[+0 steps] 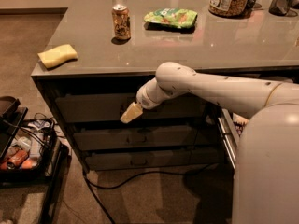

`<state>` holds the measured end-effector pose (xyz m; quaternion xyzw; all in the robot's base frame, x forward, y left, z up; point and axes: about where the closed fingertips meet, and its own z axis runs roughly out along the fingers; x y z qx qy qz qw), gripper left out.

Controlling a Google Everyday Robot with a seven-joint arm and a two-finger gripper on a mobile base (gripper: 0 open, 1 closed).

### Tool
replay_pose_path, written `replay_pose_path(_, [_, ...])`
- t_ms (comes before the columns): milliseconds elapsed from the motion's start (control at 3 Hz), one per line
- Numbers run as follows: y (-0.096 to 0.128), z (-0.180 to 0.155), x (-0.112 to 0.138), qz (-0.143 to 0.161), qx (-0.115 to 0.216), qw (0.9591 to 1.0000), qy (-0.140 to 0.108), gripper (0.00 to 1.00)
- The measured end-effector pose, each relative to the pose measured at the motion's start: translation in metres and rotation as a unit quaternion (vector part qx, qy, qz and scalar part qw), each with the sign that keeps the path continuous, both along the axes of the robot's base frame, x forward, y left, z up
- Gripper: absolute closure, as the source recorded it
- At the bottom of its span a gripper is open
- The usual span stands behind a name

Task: Open top drawer

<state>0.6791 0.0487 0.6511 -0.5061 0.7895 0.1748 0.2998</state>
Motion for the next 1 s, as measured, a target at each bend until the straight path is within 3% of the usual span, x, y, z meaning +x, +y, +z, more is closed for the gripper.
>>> replay_pose_path(1000, [-0.0015, 0.0041, 0.0049, 0.000, 0.000, 1.0000, 0.000, 0.87])
